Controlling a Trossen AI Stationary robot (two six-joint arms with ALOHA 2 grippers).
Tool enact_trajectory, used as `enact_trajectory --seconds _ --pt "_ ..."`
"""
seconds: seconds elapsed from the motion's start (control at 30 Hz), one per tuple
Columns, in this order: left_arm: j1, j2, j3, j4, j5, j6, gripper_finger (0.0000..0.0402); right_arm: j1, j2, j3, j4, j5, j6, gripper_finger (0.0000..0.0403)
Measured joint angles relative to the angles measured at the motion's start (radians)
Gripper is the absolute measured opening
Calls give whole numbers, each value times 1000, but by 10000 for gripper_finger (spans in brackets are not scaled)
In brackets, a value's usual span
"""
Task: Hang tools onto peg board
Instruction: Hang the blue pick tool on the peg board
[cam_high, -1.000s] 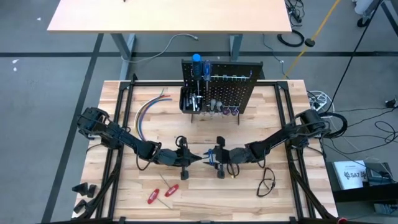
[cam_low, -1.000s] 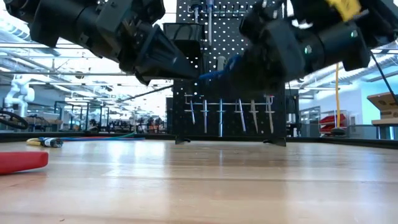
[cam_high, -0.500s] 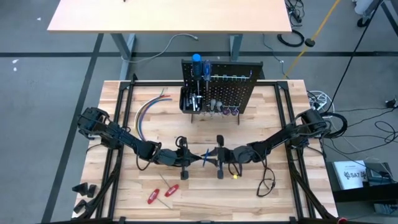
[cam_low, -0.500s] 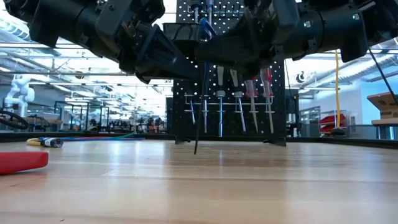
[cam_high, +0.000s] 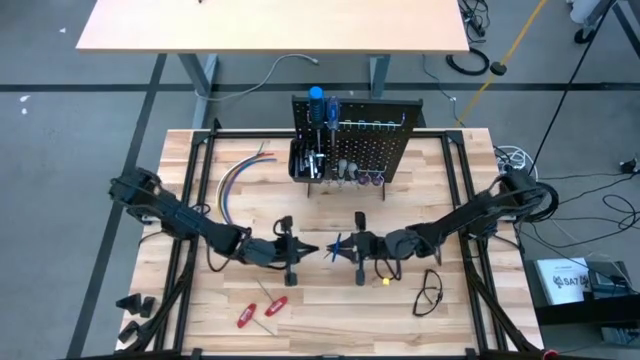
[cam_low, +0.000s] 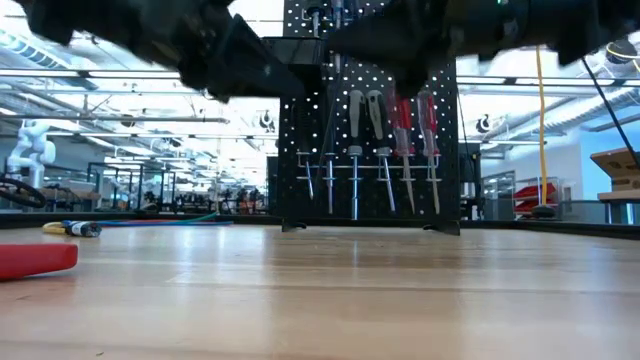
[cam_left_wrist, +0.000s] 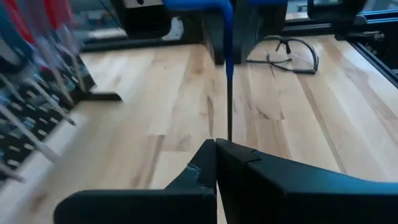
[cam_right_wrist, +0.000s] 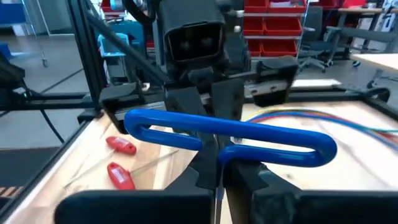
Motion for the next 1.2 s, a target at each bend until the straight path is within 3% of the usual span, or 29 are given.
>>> enact_trajectory --seconds 0.1,0.27,0.53,0.67,0.87,1.03,1.2 --pt "-9 -76 -2 -80 -34 42 0 21 -90 0 -91 56 0 4" --pt "-10 -221 -112 -44 -63 125 0 62 -228 0 -192 175 0 4" --pt "53 -437 -315 335 -17 312 0 88 -385 25 -241 287 6 4" --pt "100 -498 -333 362 79 394 0 83 -415 118 -344 300 -33 4" --pt "206 -550 -333 356 106 486 0 43 -415 385 -697 314 -85 4" --pt "328 -654 -333 273 286 517 0 19 -416 605 -951 386 -130 4" --pt "485 -756 -333 147 484 516 0 0 -417 712 -1039 475 -196 4"
